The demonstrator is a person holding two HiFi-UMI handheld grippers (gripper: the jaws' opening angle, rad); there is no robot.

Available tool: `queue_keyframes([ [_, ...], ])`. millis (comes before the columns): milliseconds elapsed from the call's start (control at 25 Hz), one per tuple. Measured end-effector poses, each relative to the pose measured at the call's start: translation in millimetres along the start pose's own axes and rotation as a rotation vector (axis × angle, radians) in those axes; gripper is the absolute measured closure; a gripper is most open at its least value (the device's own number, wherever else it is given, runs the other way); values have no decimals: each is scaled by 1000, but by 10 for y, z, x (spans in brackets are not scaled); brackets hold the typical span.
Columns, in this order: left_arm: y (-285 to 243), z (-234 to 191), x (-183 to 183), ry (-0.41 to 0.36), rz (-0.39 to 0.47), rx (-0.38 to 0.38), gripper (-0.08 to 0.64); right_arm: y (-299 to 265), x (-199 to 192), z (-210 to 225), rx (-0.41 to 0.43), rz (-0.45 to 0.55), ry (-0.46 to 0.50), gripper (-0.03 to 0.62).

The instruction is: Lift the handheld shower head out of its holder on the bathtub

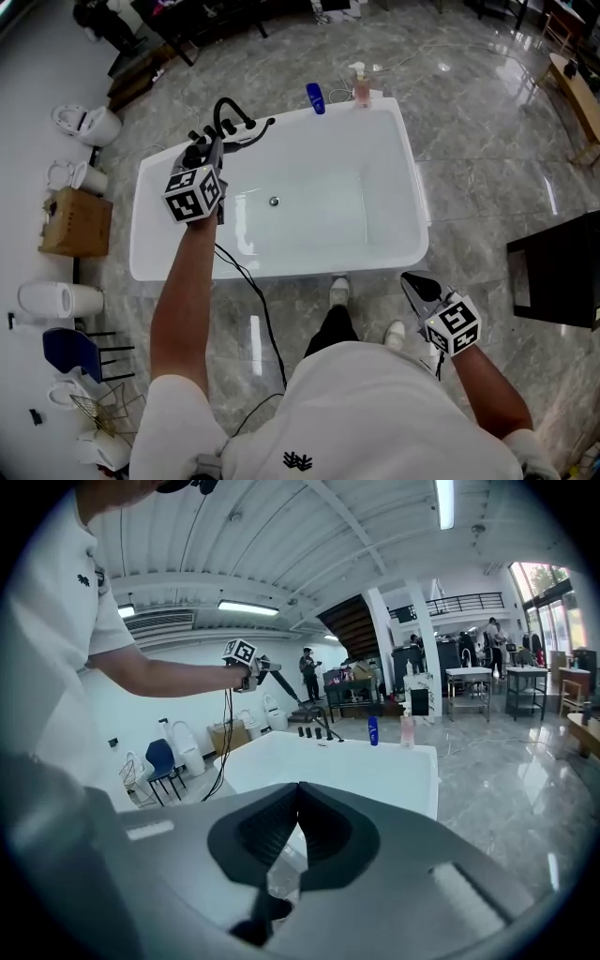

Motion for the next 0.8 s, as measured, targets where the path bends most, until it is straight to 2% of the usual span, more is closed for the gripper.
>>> queue_keyframes([
  [800, 1217, 375, 79, 19, 60, 27, 426, 372, -109, -91, 64, -3, 54, 581],
])
Point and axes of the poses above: the fingertips, and each gripper's own axes: y backward along the fingers, z to its right, x out of its top, the point moved 8 cm from there along y, backward along the fingers, and after that the axes turned 9 degrees about x, right-handed, at the moved point
